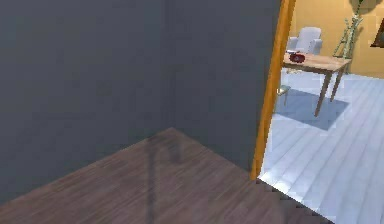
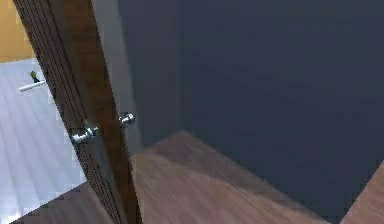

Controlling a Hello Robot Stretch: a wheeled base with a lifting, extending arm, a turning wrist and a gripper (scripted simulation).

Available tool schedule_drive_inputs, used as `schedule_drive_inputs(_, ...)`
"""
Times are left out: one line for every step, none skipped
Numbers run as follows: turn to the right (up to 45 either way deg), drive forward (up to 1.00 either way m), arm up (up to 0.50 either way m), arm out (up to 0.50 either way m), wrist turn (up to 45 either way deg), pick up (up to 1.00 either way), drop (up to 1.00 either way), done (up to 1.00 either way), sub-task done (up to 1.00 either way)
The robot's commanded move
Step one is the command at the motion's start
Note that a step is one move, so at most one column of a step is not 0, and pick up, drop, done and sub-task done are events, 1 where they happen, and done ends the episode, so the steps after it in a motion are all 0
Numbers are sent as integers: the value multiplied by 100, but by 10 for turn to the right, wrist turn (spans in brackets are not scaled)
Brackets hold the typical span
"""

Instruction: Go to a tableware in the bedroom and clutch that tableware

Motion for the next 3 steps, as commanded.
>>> schedule_drive_inputs(120,0,0,0,0,0,0,0,0)
schedule_drive_inputs(0,50,0,0,0,0,0,0,0)
schedule_drive_inputs(360,0,0,0,0,0,0,0,0)
